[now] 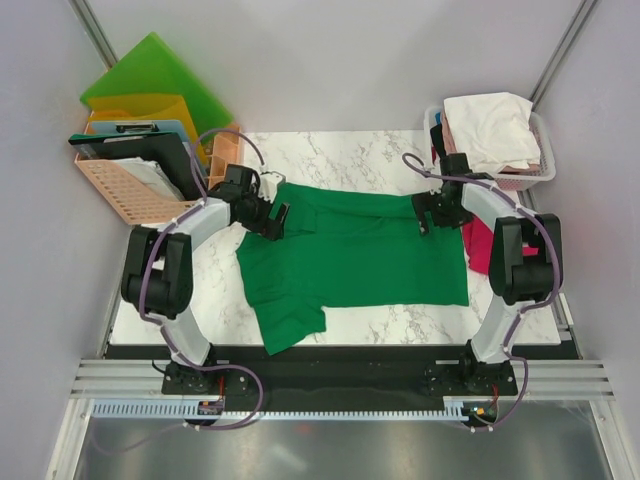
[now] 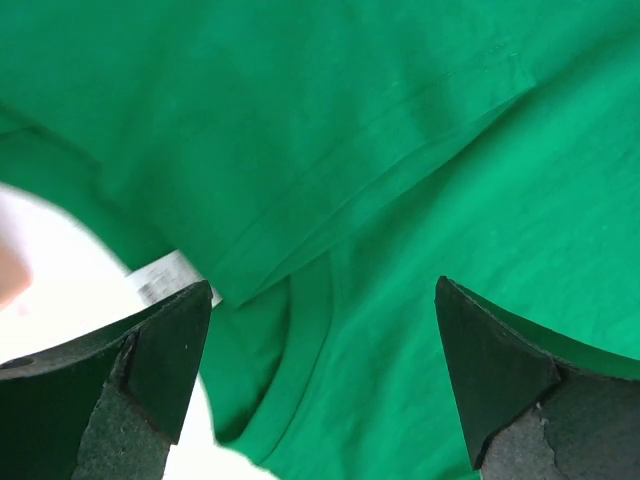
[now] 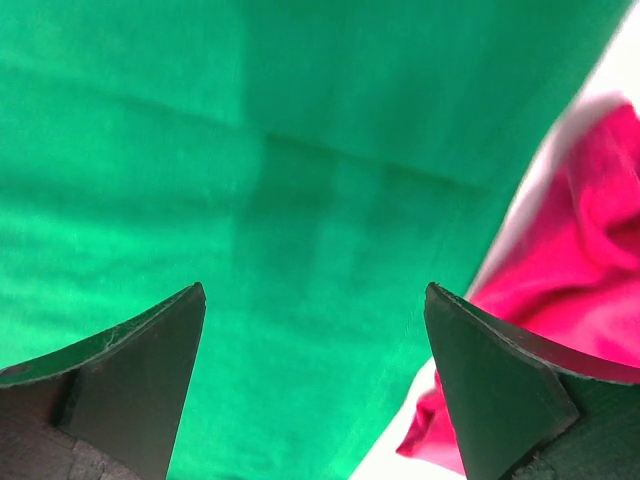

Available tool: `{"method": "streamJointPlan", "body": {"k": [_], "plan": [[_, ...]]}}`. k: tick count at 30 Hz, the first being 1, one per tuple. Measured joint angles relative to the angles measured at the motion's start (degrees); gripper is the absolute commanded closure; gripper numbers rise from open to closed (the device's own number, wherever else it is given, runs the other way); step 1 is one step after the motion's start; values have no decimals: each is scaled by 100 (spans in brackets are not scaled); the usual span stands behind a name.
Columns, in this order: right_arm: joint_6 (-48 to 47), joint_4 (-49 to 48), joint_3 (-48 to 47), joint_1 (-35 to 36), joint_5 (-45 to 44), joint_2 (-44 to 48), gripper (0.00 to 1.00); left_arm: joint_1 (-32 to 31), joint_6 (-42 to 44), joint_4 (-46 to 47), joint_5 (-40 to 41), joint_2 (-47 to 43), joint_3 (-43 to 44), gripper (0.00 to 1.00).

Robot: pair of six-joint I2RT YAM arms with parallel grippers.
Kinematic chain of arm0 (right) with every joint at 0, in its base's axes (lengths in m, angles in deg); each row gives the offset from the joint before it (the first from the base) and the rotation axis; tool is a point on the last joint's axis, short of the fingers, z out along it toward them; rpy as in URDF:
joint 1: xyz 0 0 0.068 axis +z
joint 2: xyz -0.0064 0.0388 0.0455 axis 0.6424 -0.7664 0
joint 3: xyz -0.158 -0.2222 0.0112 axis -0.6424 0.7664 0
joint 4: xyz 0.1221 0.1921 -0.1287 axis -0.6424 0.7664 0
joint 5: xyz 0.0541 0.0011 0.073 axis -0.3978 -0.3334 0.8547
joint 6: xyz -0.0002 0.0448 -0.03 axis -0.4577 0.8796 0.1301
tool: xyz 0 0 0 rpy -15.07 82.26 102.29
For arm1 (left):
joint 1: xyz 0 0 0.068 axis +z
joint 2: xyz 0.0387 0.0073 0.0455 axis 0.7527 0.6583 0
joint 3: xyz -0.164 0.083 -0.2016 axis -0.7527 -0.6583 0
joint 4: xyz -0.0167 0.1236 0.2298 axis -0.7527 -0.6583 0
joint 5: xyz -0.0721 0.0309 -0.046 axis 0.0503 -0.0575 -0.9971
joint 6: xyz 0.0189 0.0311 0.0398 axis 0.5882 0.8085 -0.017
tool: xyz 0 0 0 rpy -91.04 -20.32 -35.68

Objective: Fold and stack the t-shirts
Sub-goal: Fold the flattened tshirt in 1/3 of the way

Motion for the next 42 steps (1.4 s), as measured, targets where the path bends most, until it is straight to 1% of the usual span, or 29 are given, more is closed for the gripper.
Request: {"method": "streamJointPlan", "body": {"k": [6, 14, 20, 24, 27, 30, 32, 34, 38, 40, 42], "plan": [[7, -85, -284, -13, 114, -612, 2, -225, -129, 11, -68, 704, 243, 0], [-17, -83, -592, -11, 164, -909, 2, -245, -289, 20, -26, 870, 468, 0], [-37, -46, -1071, -11, 173, -1244, 2, -238, -487, -76, 387, 992, 678, 0], [-28, -33, -1473, -9, 197, -1517, 2, -138, -525, -245, 527, 1167, 988, 0], [-9, 181, -1690, 26, 184, -1639, 2, 20, -527, -422, 570, 1379, 1379, 0], [46, 358, -1875, 44, 186, -1746, 2, 249, -527, -581, 555, 1631, 1853, 0], [105, 417, -1974, 59, 192, -1801, 2, 354, -605, -695, 404, 1731, 2085, 0], [142, 442, -2004, 72, 208, -1818, 2, 356, -605, -793, 365, 1781, 2234, 0], [131, 417, -1974, 74, 223, -1792, 2, 363, -603, -846, 306, 1786, 2260, 0], [52, 291, -1805, 76, 229, -1687, 2, 369, -597, -866, 291, 1779, 2232, 0], [2, 153, -1572, 76, 289, -1523, 2, 382, -573, -743, 269, 1639, 2000, 0]]}}
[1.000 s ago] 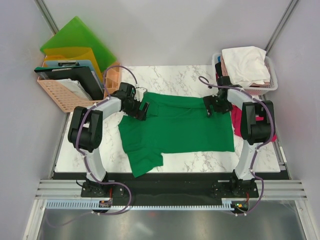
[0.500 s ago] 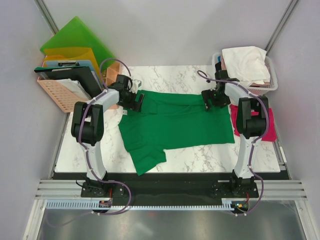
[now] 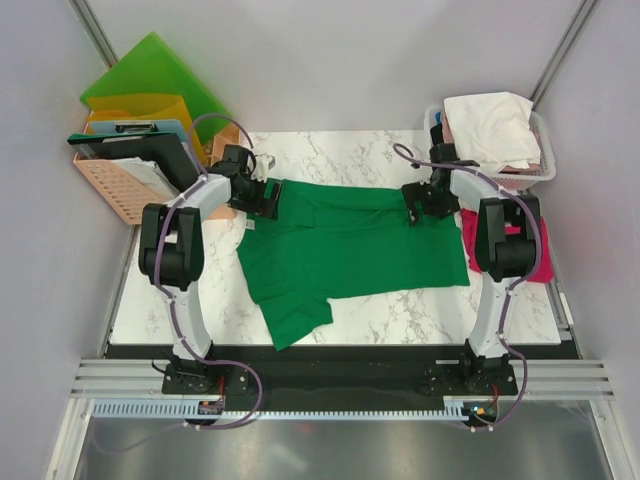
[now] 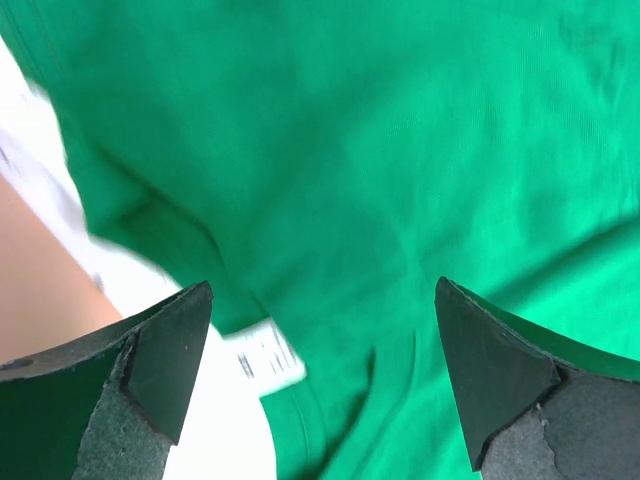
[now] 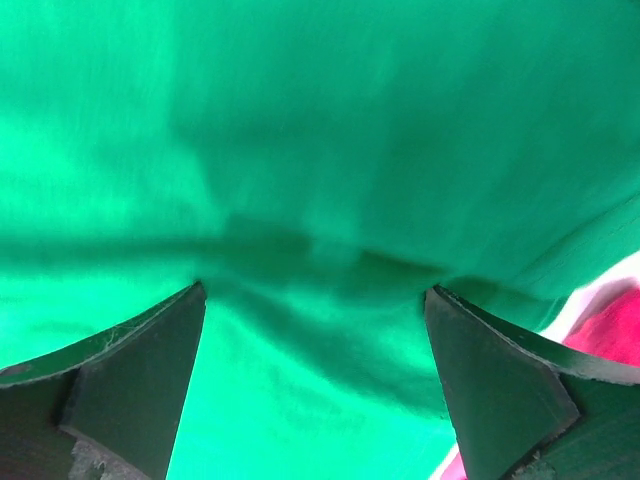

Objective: Fold and stack the t-shirts
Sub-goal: Fold the flattened tshirt in 1/3 of the way, then grap the side of the flattened tshirt closest away from the robot with both arms

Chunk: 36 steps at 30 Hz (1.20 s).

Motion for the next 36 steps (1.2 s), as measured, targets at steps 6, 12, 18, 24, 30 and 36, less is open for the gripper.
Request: {"method": "streamJointPlan", "body": {"k": [6, 12, 18, 24, 30, 36], "plan": [[-44, 114, 826, 17, 160, 1047, 2, 55, 168, -2, -24, -964, -780, 0], [-98, 553, 894, 26, 195, 3073, 2, 61, 319, -94, -39, -2669, -1078, 0], [-199, 970, 1233, -17, 192, 4586, 2, 66, 474, -1272, -688, -3473, -1075, 0], [-282, 1342, 2146, -52, 195, 4992, 2, 66, 1419, -2583, -745, -3499, -1869, 0], [-345, 1366, 2507, -66, 240, 4988, 2, 48, 2472, -2717, -179, -4564, -3224, 0], [-348, 1156, 2684, -74, 417, 4518, 2, -629, 2879, -2417, -227, -6640, -3882, 0]]}}
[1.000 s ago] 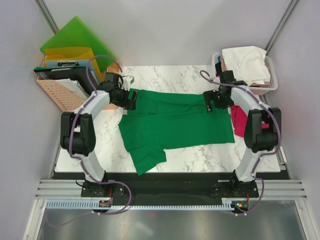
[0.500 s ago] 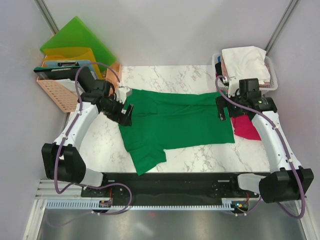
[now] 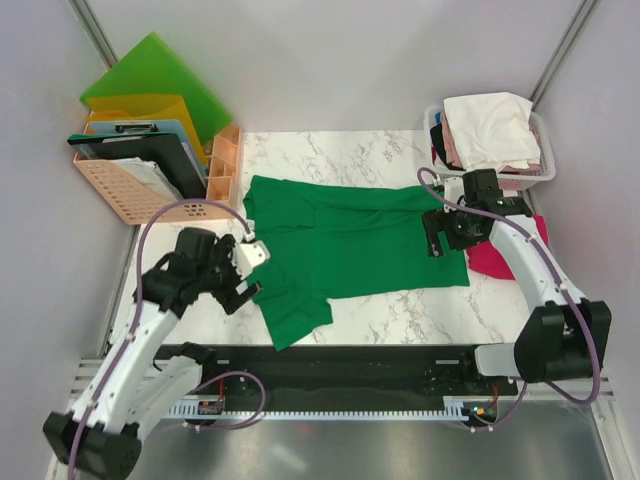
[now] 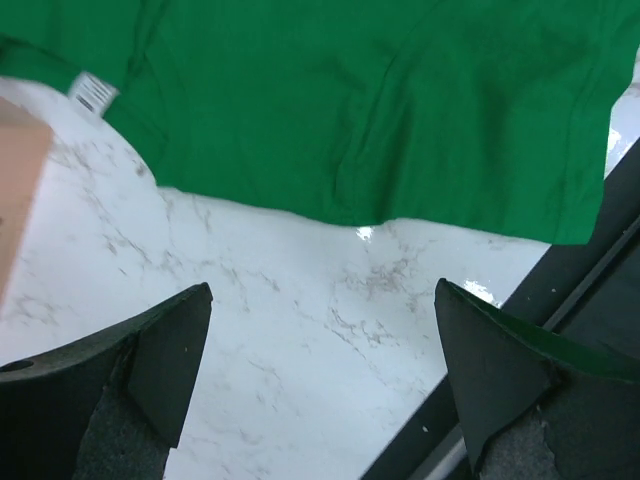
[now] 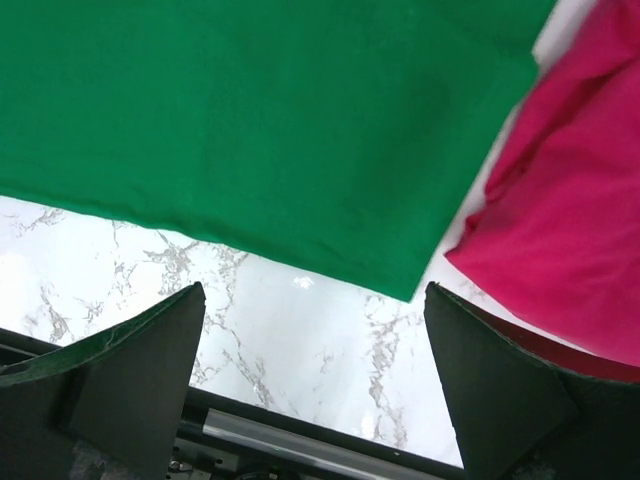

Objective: Fold and stack the t-shirts
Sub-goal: Grap the side of the flattened tshirt closest away from the robot with both arms

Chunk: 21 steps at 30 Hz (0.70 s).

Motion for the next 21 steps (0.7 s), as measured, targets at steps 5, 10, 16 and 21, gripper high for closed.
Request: {"method": "streamJointPlan", "body": {"k": [5, 10, 16, 21], "plan": [[42, -83, 55, -15, 378, -533, 2, -1084, 0, 793, 216, -1978, -866, 0], [57, -103, 55, -13, 542, -643, 2, -1471, -164, 1154, 55, -2433, -1128, 0], [55, -107, 55, -20, 525, -669, 2, -1499, -164, 702, -1091, -1576, -1088, 0], [52, -160, 79, -20, 457, -656, 2, -1526, 149, 44, -1464, -358, -634, 0]]}}
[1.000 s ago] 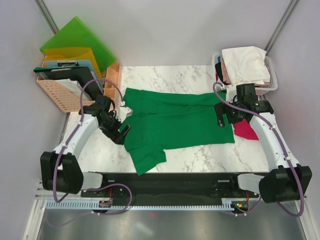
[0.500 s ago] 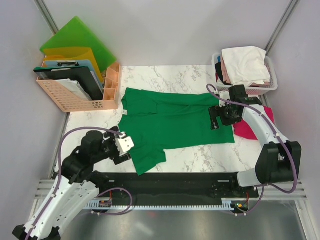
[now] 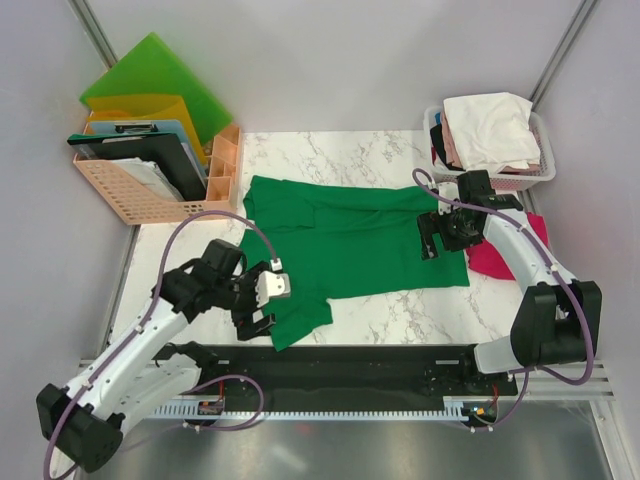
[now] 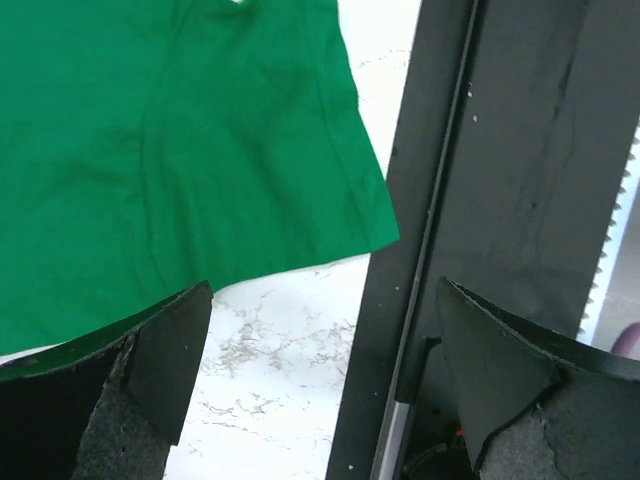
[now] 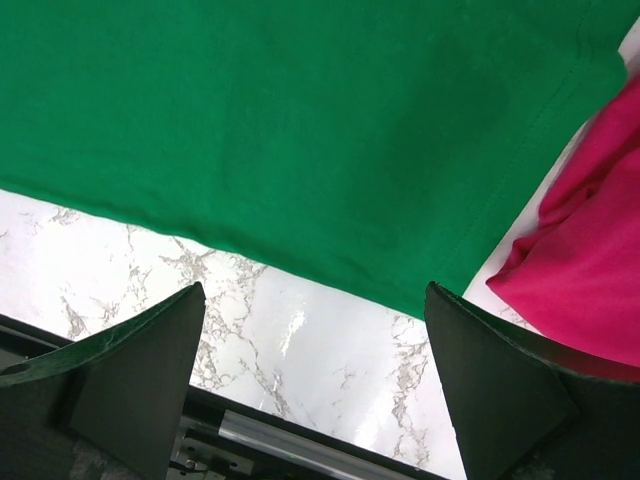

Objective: Fold and stack the t-shirts
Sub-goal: Grap the side of the flattened tshirt closest away from the robot with both arms

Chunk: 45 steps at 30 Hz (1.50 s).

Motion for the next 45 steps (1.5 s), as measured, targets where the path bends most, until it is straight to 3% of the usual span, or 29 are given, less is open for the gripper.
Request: {"method": "streamJointPlan", "body": {"k": [11, 16, 23, 29, 39, 45], "plan": [[-2, -205, 188, -11, -190, 11, 2, -562, 439, -588, 26, 1300, 254, 2], [0, -238, 188, -20, -212, 11, 2, -1375, 109, 48, 804, 1338, -26, 0], [-2, -243, 188, -24, -212, 11, 2, -1504, -503, 1309, 1582, 1506, -216, 0], [0, -245, 188, -33, -208, 11, 2, -1873, -903, 2413, 2284, 1379, -979, 0], [0, -245, 188, -33, -234, -46, 2, -2393, -990, 2848, 2188, 1390, -1113, 0], [-2, -245, 188, -37, -262, -46, 2, -2643, -1078, 2848, 1700, 1495, -1040, 0]]}}
